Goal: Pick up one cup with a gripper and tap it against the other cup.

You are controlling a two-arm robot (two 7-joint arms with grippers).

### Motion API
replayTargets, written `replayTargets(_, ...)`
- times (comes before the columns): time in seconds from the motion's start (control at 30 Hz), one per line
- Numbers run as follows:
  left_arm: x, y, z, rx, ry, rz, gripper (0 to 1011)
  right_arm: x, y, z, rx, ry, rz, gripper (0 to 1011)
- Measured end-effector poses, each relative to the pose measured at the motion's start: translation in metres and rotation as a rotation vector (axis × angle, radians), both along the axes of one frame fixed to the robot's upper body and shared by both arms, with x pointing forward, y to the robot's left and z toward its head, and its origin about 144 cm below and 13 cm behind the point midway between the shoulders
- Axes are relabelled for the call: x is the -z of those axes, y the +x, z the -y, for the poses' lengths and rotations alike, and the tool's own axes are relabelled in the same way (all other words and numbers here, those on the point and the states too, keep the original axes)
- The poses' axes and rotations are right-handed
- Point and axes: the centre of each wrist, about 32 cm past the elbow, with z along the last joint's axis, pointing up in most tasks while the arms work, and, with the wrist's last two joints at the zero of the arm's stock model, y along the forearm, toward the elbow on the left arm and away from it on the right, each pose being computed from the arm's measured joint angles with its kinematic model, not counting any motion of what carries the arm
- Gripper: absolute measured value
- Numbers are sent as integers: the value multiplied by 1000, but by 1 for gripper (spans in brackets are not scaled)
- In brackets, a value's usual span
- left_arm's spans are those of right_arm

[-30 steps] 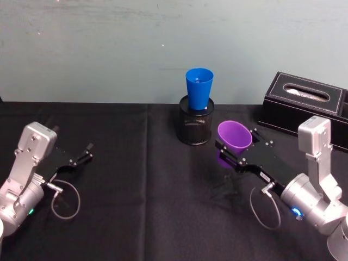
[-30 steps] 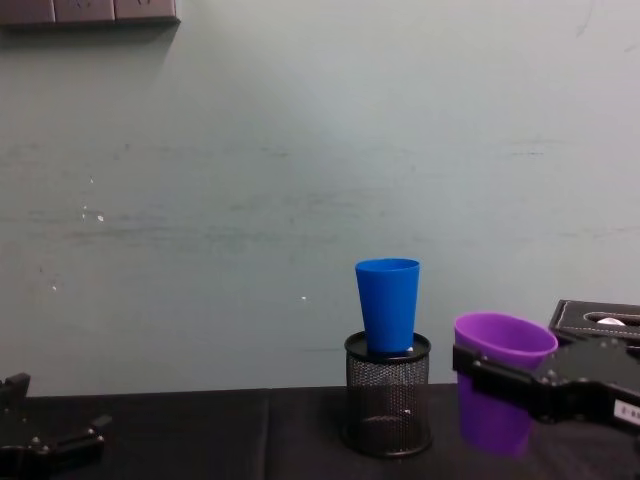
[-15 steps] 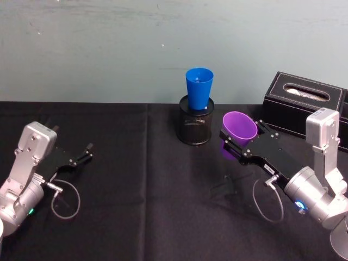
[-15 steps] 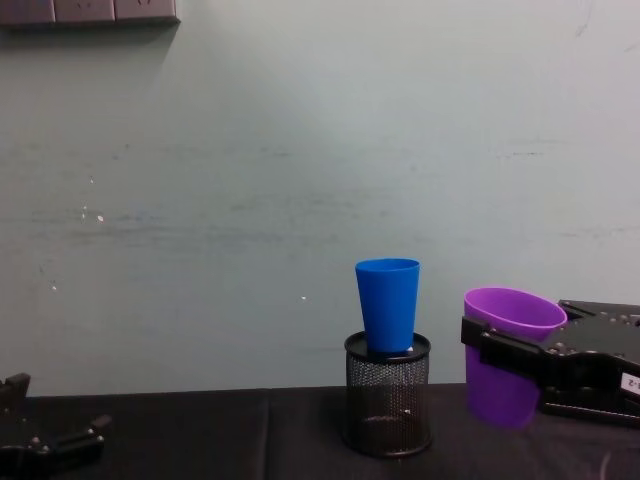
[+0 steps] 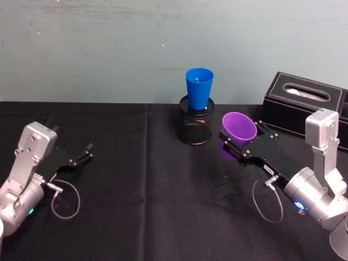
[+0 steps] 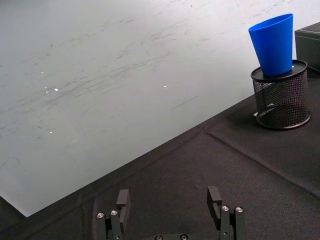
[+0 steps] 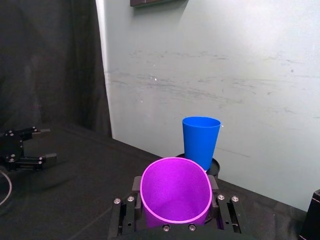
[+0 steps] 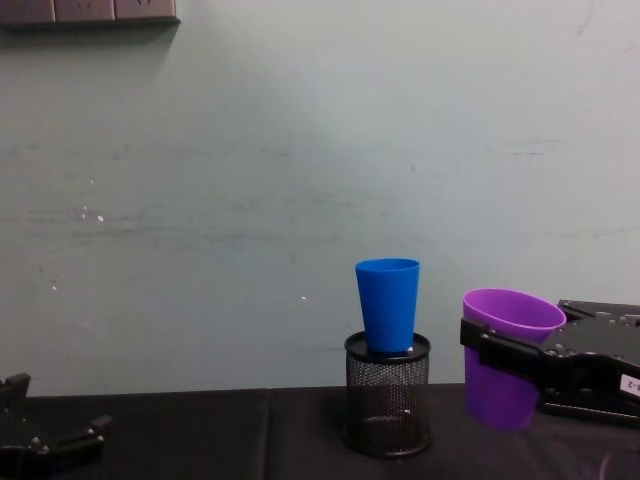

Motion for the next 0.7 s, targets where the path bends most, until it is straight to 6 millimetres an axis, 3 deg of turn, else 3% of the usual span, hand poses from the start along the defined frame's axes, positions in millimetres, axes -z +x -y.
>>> replayTargets(0.33, 0, 0, 0, 0, 0, 0, 1011, 0, 1, 0, -1, 3, -2, 734)
replayTargets(0.7, 0, 0, 0, 0, 0, 0, 1011, -7, 18, -4, -29, 42, -23, 734)
